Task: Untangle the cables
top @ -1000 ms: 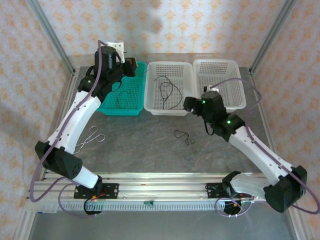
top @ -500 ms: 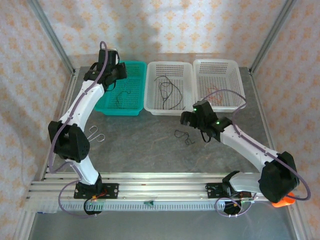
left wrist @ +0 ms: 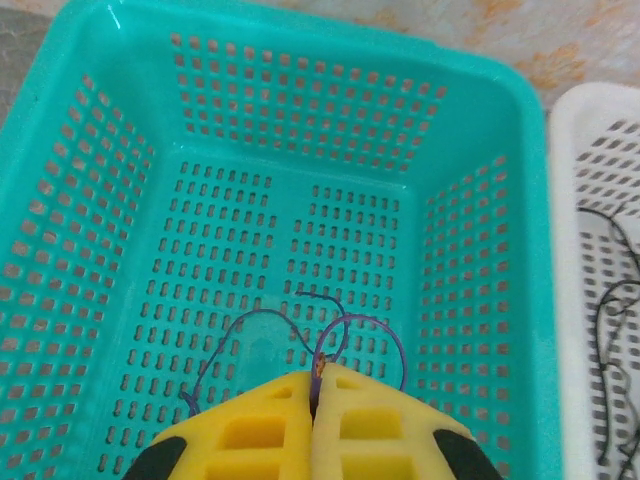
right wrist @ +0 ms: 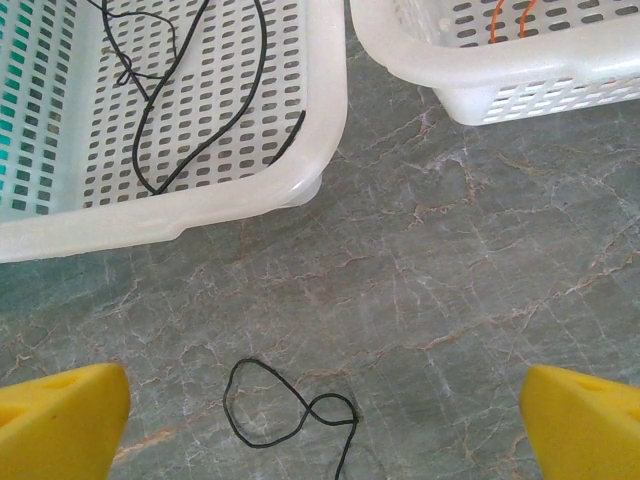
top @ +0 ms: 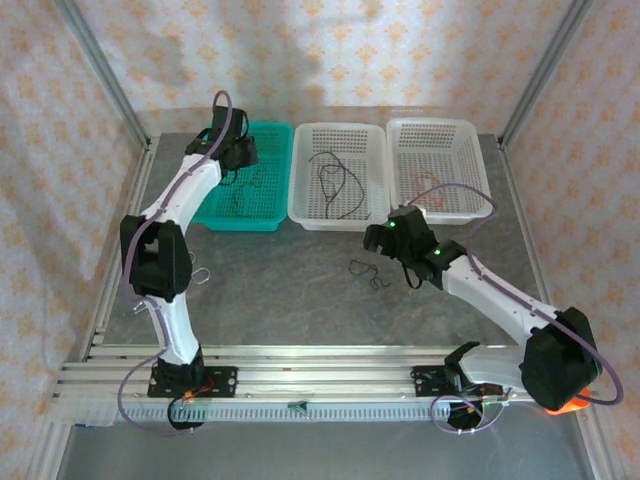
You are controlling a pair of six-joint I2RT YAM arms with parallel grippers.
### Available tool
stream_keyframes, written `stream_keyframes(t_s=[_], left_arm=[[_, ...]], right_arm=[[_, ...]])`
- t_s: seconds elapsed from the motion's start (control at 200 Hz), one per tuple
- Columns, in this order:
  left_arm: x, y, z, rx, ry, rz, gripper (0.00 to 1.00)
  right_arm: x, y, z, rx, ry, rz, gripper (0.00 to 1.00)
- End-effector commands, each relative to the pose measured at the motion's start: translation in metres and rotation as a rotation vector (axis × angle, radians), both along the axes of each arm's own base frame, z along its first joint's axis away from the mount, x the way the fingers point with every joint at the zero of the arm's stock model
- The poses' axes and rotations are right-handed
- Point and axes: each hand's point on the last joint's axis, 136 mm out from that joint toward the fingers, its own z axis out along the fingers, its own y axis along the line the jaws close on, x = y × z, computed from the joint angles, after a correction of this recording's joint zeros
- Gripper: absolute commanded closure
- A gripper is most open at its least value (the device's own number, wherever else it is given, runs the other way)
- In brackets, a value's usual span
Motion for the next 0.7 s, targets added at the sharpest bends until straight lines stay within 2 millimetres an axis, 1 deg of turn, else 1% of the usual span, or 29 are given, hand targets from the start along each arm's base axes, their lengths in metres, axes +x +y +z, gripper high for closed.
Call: stream_keyframes(t_s=[0.0,0.115,0.18,0.255,0.37,0.406,0.556,0.596,0.606,0.616,0.691], left_arm=[[0.004,0.014,-0.009,0.039,0.023,0.059,1.0],[0.003,0.014,-0.025,0.041,0.054,0.065,1.0],[0.002,0.013,-0.031,0.038,0.065,0.061,0.96],[0.001,0.014,-0.031,0.04,0.064,0.064,0.94],[-0.001,0.018,-0.028,0.058,0.063,0.074,0.88],[-0.002,0.018,-0.025,0.06,0.058,0.073,0.84],[-0.008,0.014,-0.006,0.043,0.007,0.054,0.57],[-0.01,0.014,-0.009,0.043,0.012,0.053,0.51],[-0.012,0.014,0.002,0.039,-0.009,0.052,0.5],[-0.013,0.013,0.005,0.038,-0.016,0.052,0.49],[-0.018,0.01,0.014,0.028,-0.03,0.042,0.42]], right_arm=[[-0.001,-0.003,-0.004,-0.023,0.008,0.006,0.0],[-0.005,-0.004,-0.013,-0.027,0.032,0.009,0.0],[-0.006,-0.005,-0.017,-0.041,0.047,0.005,0.0],[-0.007,-0.009,-0.02,-0.061,0.057,-0.005,0.0],[-0.007,-0.011,-0.023,-0.08,0.068,-0.01,0.0],[-0.008,-0.011,-0.023,-0.083,0.071,-0.007,0.0],[-0.008,-0.013,-0.026,-0.1,0.092,-0.015,0.0],[-0.009,-0.013,-0.026,-0.1,0.096,-0.018,0.0],[-0.008,-0.012,-0.026,-0.099,0.096,-0.018,0.0],[-0.008,-0.012,-0.026,-0.1,0.098,-0.019,0.0],[-0.008,-0.012,-0.027,-0.099,0.11,-0.028,0.01]])
